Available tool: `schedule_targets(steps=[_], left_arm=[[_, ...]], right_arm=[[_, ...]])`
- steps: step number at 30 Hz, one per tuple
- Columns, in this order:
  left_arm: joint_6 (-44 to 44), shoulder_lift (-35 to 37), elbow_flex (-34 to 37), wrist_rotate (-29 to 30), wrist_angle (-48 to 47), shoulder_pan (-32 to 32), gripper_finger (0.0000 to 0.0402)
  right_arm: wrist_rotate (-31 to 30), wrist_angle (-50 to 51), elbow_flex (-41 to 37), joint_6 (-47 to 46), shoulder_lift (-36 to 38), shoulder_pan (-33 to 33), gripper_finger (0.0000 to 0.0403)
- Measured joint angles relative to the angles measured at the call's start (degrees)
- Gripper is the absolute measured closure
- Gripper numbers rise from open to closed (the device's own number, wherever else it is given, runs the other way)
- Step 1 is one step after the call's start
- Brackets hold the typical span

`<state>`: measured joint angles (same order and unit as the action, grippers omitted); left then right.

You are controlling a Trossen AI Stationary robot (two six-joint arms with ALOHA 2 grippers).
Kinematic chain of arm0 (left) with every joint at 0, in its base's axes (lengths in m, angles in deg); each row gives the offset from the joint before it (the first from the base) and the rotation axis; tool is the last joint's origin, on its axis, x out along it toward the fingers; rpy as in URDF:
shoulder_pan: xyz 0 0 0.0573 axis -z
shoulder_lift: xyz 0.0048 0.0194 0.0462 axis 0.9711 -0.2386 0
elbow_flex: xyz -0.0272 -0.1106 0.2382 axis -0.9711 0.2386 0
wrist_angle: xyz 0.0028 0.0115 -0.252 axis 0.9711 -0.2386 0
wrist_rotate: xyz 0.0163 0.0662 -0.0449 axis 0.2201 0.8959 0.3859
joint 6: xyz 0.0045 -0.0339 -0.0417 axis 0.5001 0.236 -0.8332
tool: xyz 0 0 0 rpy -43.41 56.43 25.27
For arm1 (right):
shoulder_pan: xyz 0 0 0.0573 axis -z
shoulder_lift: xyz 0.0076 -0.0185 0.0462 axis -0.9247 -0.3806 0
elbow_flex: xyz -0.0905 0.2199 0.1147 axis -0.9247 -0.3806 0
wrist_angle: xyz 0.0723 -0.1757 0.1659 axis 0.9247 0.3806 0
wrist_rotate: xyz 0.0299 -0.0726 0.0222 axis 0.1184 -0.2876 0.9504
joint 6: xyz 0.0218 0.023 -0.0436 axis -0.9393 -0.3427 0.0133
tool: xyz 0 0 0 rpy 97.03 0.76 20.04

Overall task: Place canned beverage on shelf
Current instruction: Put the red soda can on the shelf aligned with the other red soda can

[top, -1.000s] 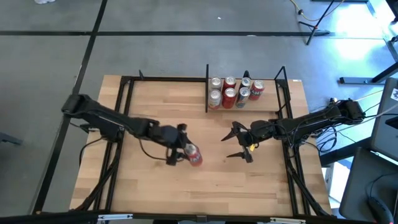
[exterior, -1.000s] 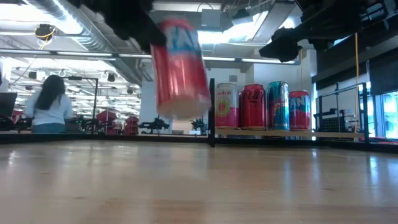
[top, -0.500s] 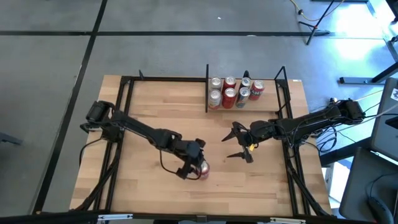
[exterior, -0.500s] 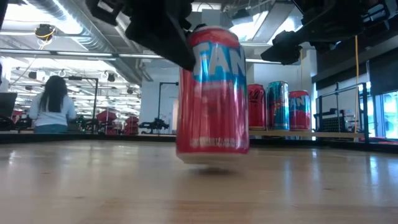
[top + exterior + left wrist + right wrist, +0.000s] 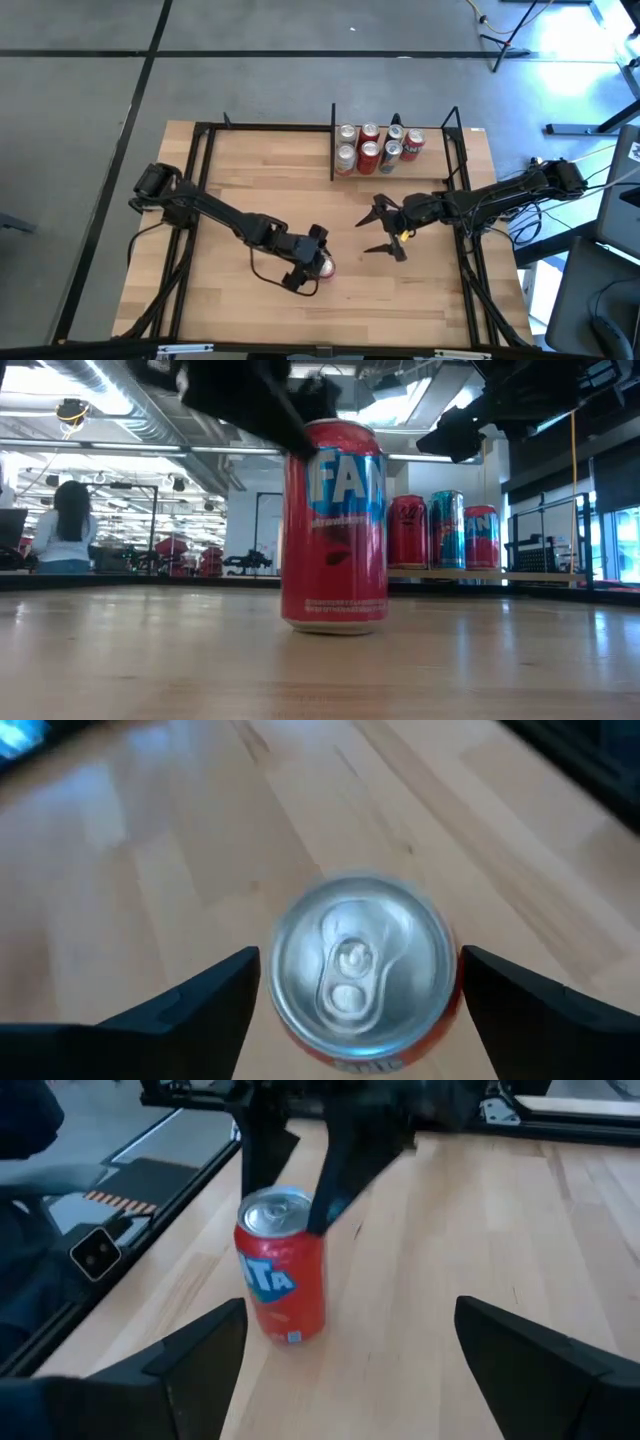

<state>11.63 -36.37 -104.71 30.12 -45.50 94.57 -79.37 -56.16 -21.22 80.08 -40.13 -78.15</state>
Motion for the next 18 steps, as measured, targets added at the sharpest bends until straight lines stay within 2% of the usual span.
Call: schedule_targets(steps=[7,12,15,18], left_arm=[[-2.5,5.3,-0.1,7.5,-5.0,1.9,0.0078],[-12.8,8.8,0.6,9.7,-14.5,4.1,0.0077],[-20.0,9.9,4.8,11.1,-14.7,6.7,0.0077],[-26.2,10.0,10.9,15.9,-10.6,10.0,0.0077]], right_arm=[[-0.2,-6.6,0.0,-1.4,-3.8,0.0,0.0063],[-1.3,-10.5,3.2,-2.9,-11.2,-1.4,0.0063],[-2.6,-9.2,7.7,-1.6,-15.6,-4.0,0.0063],[-3.0,-5.9,12.8,-0.7,-18.8,-6.1,0.0063]])
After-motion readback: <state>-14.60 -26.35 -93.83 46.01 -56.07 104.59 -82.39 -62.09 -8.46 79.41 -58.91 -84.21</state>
